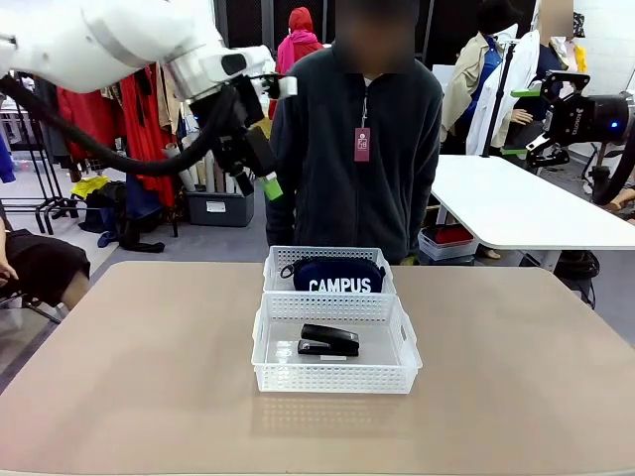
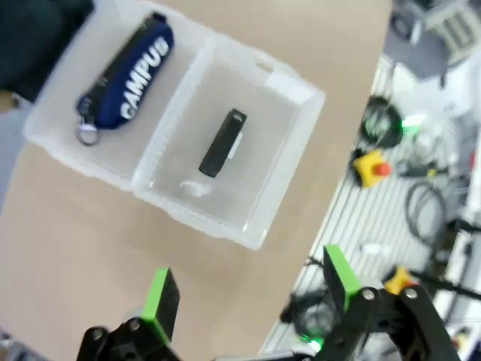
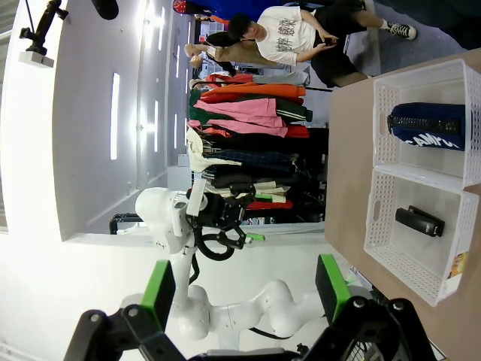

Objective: Distribute items into two baskets.
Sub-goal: Place the picked Stapler into the Organizing basket as instructed by the person.

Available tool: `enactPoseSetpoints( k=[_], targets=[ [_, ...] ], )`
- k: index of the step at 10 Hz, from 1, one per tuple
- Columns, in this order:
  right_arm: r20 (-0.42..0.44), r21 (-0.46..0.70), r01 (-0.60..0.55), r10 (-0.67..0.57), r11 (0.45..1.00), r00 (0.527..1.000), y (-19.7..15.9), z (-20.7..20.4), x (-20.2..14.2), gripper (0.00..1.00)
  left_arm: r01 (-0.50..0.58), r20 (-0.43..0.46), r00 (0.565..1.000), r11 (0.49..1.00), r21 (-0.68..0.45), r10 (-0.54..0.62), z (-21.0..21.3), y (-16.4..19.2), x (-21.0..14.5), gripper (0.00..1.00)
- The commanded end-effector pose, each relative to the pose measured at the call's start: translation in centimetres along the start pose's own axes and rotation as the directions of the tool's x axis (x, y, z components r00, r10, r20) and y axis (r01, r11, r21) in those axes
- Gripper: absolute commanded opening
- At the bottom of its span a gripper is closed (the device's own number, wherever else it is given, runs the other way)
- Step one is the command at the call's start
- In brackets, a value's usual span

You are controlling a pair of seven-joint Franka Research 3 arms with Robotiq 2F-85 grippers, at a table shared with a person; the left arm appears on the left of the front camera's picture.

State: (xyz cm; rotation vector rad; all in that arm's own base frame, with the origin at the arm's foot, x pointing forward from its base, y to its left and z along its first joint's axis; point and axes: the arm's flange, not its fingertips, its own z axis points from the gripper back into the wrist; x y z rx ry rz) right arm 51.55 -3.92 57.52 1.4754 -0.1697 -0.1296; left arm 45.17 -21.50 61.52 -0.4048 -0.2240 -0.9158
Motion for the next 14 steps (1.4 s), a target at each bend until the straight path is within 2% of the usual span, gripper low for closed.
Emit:
enactPoseSetpoints(
  k=[1, 2, 3, 4, 5, 9, 10, 11, 13, 14],
  targets=[
    [0.011, 0.004, -0.006, 0.006, 1.0, 1.0, 0.4, -0.1, -0.1, 1.0, -0.169, 0.147, 0.974, 0.985, -0.034, 0.173, 0.7, 0.4, -1.6, 1.0],
    [0.011, 0.004, -0.006, 0.006, 1.0, 1.0, 0.4, -0.1, -0.1, 1.0, -0.238, 0.236, 0.94, 0.969, -0.07, 0.248, 1.3, 0.6, -2.2, 1.0],
    [0.011, 0.004, -0.006, 0.006, 1.0, 1.0, 0.4, -0.1, -0.1, 1.0, -0.323, 0.266, 0.903, 0.941, -0.1, 0.338, 1.6, 0.7, -2.9, 1.0],
    [0.011, 0.004, -0.006, 0.006, 1.0, 1.0, 0.4, -0.1, -0.1, 1.0, -0.282, 0.291, 0.908, 0.953, -0.112, 0.303, 1.8, 0.9, -3.2, 1.0],
    [0.011, 0.004, -0.006, 0.006, 1.0, 1.0, 0.4, -0.1, -0.1, 1.0, -0.255, 0.183, 0.946, 0.963, -0.086, 0.267, 2.3, 1.8, -1.7, 1.0],
    [0.011, 0.004, -0.006, 0.006, 1.0, 1.0, 0.4, -0.1, -0.1, 1.0, -0.276, 0.203, 0.935, 0.956, -0.098, 0.29, 2.0, 1.6, -1.9, 1.0],
    [0.011, 0.004, -0.006, 0.006, 1.0, 1.0, 0.4, -0.1, -0.1, 1.0, -0.373, 0.227, 0.882, 0.907, -0.195, 0.412, 1.6, 2.9, -1.9, 1.0],
    [0.011, 0.004, -0.006, 0.006, 1.0, 1.0, 0.4, -0.1, -0.1, 1.0, -0.436, 0.255, 0.807, 0.829, -0.351, 0.532, 2.0, 4.2, -1.9, 1.0],
    [0.011, 0.004, -0.006, 0.006, 1.0, 1.0, 0.4, -0.1, -0.1, 1.0, -0.473, 0.288, 0.695, 0.721, -0.506, 0.659, 3.7, 6.6, -2.5, 1.0],
    [0.011, 0.004, -0.006, 0.006, 1.0, 1.0, 0.4, -0.1, -0.1, 1.0, -0.467, 0.283, 0.661, 0.676, -0.57, 0.695, 4.5, 8.0, -2.9, 1.0]
  ],
)
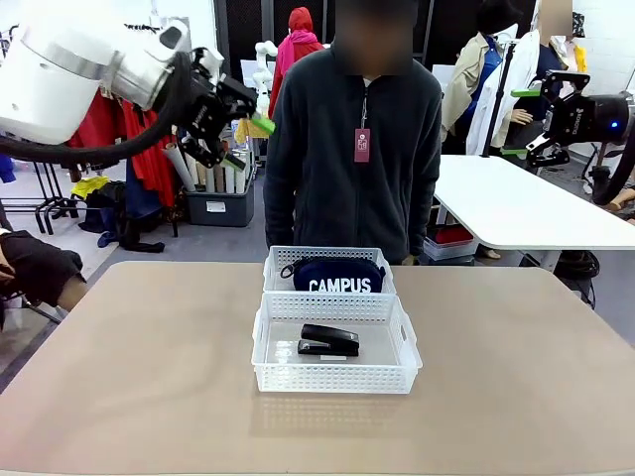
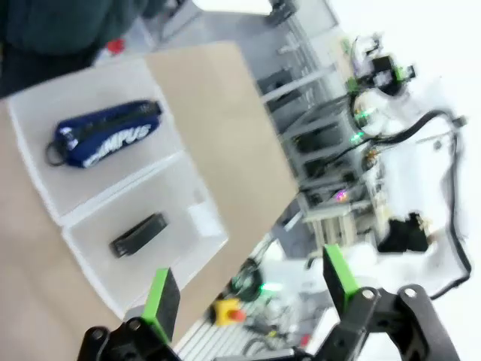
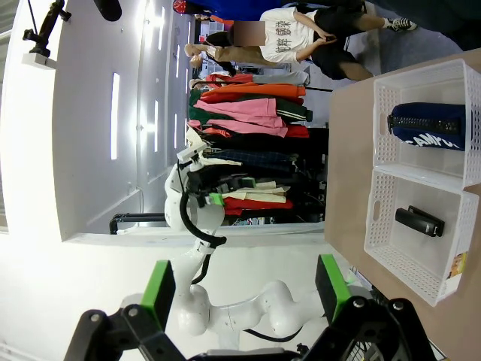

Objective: Distribute items into two baskets.
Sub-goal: Place the picked Stapler into the Organizing basket as instructed by the person.

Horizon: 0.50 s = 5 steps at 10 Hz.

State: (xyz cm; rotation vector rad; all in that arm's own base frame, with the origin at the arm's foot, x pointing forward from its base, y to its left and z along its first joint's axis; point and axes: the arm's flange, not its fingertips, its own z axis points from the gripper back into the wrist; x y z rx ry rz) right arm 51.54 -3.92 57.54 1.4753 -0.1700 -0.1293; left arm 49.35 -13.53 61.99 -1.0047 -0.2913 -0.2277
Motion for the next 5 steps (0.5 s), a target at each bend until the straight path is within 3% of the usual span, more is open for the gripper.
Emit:
enactPoseSetpoints(
  k=[1, 4, 5],
  targets=[
    [0.011, 0.004, -0.006, 0.006, 1.0, 1.0, 0.4, -0.1, -0.1, 1.0, -0.088, 0.077, 0.992, 0.991, -0.103, 0.096, 2.0, 0.8, 1.3, 1.0],
    [0.011, 0.004, -0.006, 0.006, 1.0, 1.0, 0.4, -0.1, -0.1, 1.0, -0.206, 0.12, 0.96, 0.93, -0.303, 0.252, 4.3, 3.6, 3.0, 1.0],
    [0.011, 0.004, -0.006, 0.006, 1.0, 1.0, 0.4, -0.1, -0.1, 1.0, -0.219, 0.152, 0.949, 0.925, -0.31, 0.276, 4.9, 4.4, 3.2, 1.0]
  ],
)
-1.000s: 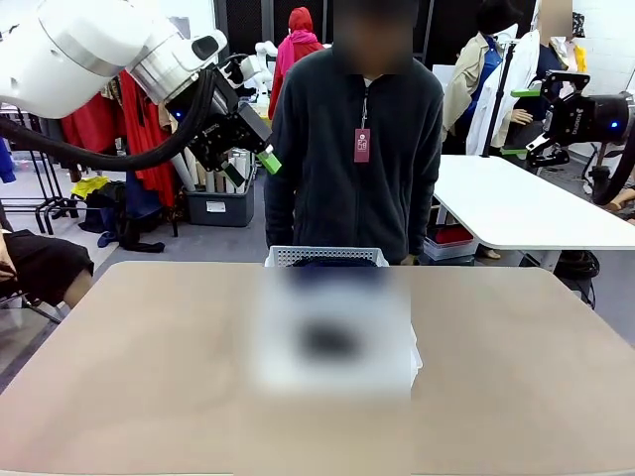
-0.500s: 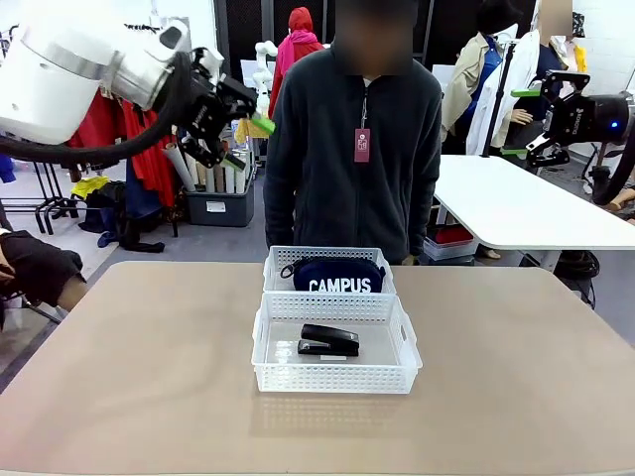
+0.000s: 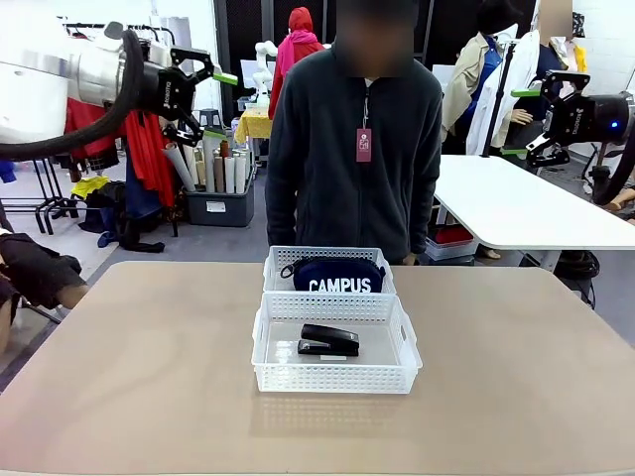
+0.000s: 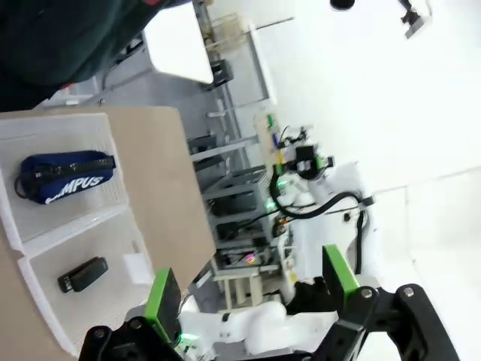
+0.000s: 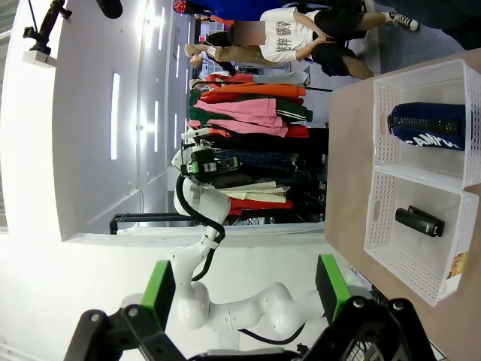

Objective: Distribute items into two baskets.
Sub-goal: Place the picked Stapler into the Organizing basket as instructed by the person.

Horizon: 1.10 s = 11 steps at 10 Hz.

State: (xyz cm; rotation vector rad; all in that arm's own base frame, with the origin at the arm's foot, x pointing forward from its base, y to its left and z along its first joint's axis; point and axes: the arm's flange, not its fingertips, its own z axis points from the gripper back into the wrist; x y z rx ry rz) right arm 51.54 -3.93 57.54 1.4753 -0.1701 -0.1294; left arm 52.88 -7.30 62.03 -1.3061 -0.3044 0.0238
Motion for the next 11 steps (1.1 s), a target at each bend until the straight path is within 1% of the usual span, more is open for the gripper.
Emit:
enactPoseSetpoints(
  k=[1, 2, 4, 6, 11],
  targets=[
    [0.01, 0.004, -0.006, 0.006, 1.0, 1.0, 0.4, -0.1, -0.1, 1.0, -0.046, 0.06, 0.997, 0.997, -0.057, 0.049, 0.4, 0.5, 0.6, 1.0],
    [0.01, 0.004, -0.006, 0.006, 1.0, 1.0, 0.4, -0.1, -0.1, 1.0, -0.06, 0.06, 0.996, 0.994, -0.089, 0.066, 0.6, 0.8, 0.8, 1.0],
    [0.01, 0.004, -0.006, 0.006, 1.0, 1.0, 0.4, -0.1, -0.1, 1.0, -0.048, 0.013, 0.999, 0.989, -0.142, 0.05, 1.4, 1.2, 1.2, 1.0],
    [0.01, 0.004, -0.006, 0.006, 1.0, 1.0, 0.4, -0.1, -0.1, 1.0, -0.044, -0.031, 0.999, 0.984, -0.17, 0.039, 2.3, 1.9, 1.5, 1.0],
    [0.01, 0.004, -0.006, 0.006, 1.0, 1.0, 0.4, -0.1, -0.1, 1.0, -0.012, -0.035, 0.999, 0.981, -0.192, 0.005, 3.9, 2.5, 2.0, 1.0]
  ],
)
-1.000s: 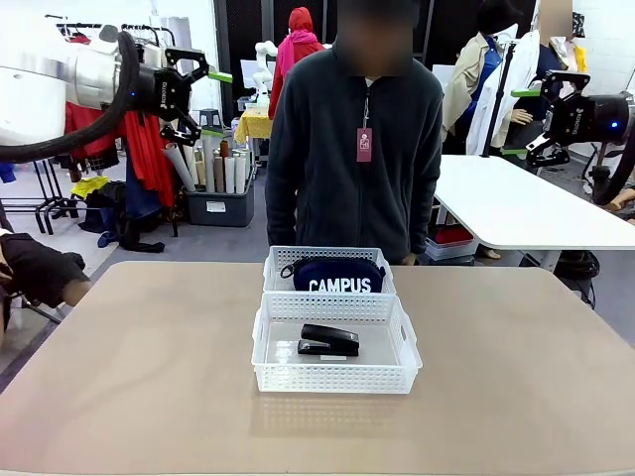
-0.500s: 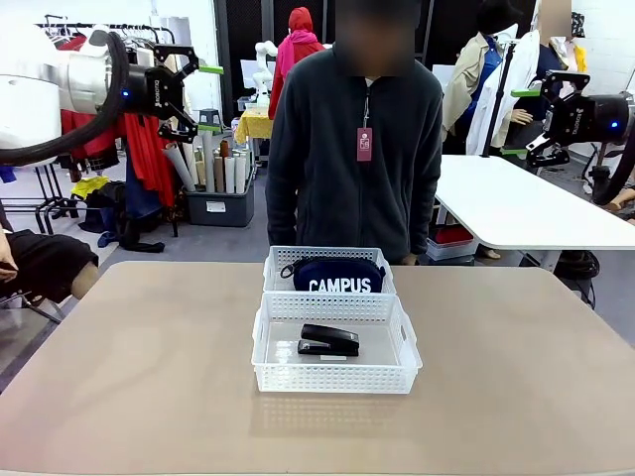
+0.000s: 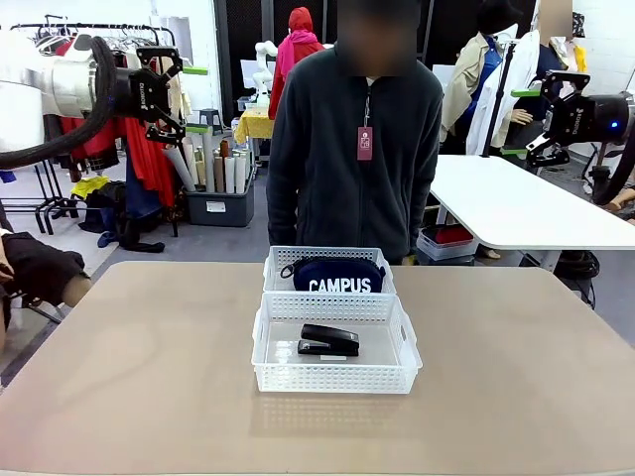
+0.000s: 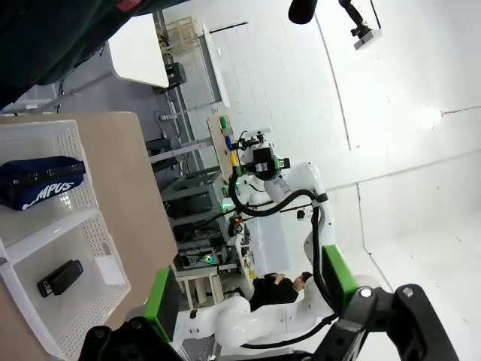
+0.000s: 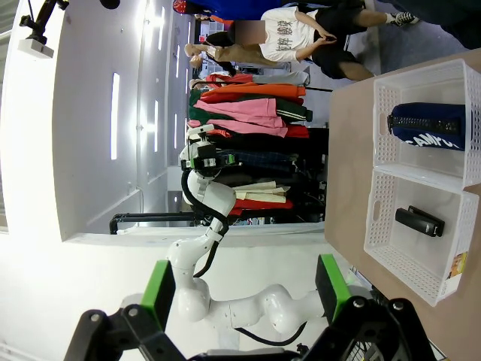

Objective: Distribute items into two baskets.
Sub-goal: Place the picked Stapler into the Organizing basket as instructed by the person.

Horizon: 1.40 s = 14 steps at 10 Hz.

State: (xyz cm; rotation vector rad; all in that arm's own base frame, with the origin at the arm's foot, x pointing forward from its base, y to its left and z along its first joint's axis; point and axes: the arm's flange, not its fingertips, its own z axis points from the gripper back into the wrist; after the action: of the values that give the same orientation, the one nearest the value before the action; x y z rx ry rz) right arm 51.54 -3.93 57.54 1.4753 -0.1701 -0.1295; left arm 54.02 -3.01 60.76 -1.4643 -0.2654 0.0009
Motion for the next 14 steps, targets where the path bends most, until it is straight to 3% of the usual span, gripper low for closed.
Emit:
enactPoseSetpoints(
  k=[1, 14],
  targets=[
    [0.01, 0.004, -0.006, 0.006, 1.0, 1.0, 0.42, -0.08, -0.11, 1.0, 0.015, 0.0, 1.0, 0.999, -0.038, -0.015, 0.4, -0.14, 0.32, 1.0],
    [0.01, 0.004, -0.006, 0.006, 1.0, 1.0, 0.42, -0.08, -0.11, 1.0, 0.003, 0.001, 1.0, 1.0, -0.003, -0.003, 0.17, 0.04, 0.15, 1.0]
  ],
)
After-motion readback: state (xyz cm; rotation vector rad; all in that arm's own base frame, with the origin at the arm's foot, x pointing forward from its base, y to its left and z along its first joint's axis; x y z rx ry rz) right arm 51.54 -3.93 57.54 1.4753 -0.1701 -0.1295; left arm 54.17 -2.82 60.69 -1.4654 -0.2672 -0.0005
